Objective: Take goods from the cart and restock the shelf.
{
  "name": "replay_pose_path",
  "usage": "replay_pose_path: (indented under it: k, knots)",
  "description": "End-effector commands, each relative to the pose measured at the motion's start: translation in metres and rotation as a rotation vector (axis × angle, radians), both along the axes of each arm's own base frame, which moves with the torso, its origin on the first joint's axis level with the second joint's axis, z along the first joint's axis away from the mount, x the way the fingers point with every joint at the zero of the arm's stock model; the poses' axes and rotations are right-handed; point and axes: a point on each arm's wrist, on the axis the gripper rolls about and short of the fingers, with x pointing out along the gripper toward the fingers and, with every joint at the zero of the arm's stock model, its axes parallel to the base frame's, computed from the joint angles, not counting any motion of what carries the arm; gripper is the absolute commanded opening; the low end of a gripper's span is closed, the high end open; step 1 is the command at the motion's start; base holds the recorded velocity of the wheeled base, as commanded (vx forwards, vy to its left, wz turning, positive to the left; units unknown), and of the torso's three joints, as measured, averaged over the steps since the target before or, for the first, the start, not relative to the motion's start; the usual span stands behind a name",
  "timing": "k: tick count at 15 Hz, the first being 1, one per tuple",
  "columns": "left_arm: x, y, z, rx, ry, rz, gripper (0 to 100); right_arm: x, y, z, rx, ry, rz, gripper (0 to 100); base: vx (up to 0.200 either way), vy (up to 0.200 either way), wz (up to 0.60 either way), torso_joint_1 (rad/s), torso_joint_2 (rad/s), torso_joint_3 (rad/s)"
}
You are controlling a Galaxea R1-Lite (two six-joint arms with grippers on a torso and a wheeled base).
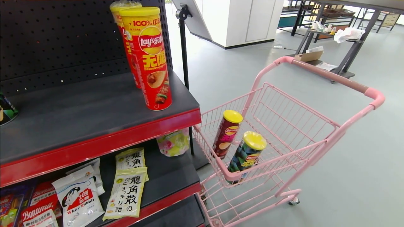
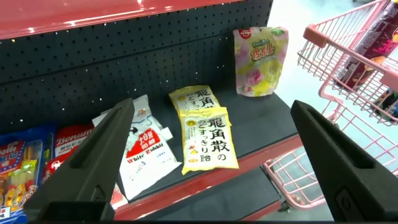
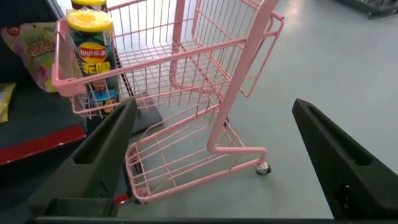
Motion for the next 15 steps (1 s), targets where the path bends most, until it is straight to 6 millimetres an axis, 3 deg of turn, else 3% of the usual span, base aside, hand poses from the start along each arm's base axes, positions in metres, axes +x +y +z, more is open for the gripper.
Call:
replay_pose_path:
  k: [1,2,3,6,7,8,9,10,15]
  knots:
    - [0.0,0.0,0.0,0.0,0.002,0.0,100,0.007,0.0,0.087,0.079,-0.019,0.05,100,0.0,0.0,0.0,0.0,0.0,0.0]
    - [0.0,0.0,0.0,0.0,0.002,0.0,100,0.021,0.001,0.126,0.173,-0.017,0.063,100,0.0,0.0,0.0,0.0,0.0,0.0]
    - [0.0,0.0,0.0,0.0,0.002,0.0,100,0.04,0.003,0.15,0.182,0.021,0.125,100,0.0,0.0,0.0,0.0,0.0,0.0]
    - [0.0,0.0,0.0,0.0,0.002,0.0,100,0.101,0.015,0.142,0.127,0.174,0.268,100,0.0,0.0,0.0,0.0,0.0,0.0]
    - [0.0,0.0,0.0,0.0,0.002,0.0,100,0.13,0.022,0.128,0.128,0.219,0.294,100,0.0,0.0,0.0,0.0,0.0,0.0]
    - [0.0,0.0,0.0,0.0,0.002,0.0,100,0.139,0.024,0.121,0.127,0.238,0.3,100,0.0,0.0,0.0,0.0,0.0,0.0]
    - [0.0,0.0,0.0,0.0,0.002,0.0,100,0.164,0.035,0.096,0.12,0.314,0.34,100,0.0,0.0,0.0,0.0,0.0,0.0]
    - [0.0,0.0,0.0,0.0,0.002,0.0,100,0.177,0.042,0.081,0.118,0.372,0.36,100,0.0,0.0,0.0,0.0,0.0,0.0]
    - [0.0,0.0,0.0,0.0,0.0,-0.001,100,0.227,0.074,0.044,0.131,0.449,0.432,100,0.0,0.0,0.0,0.0,0.0,0.0]
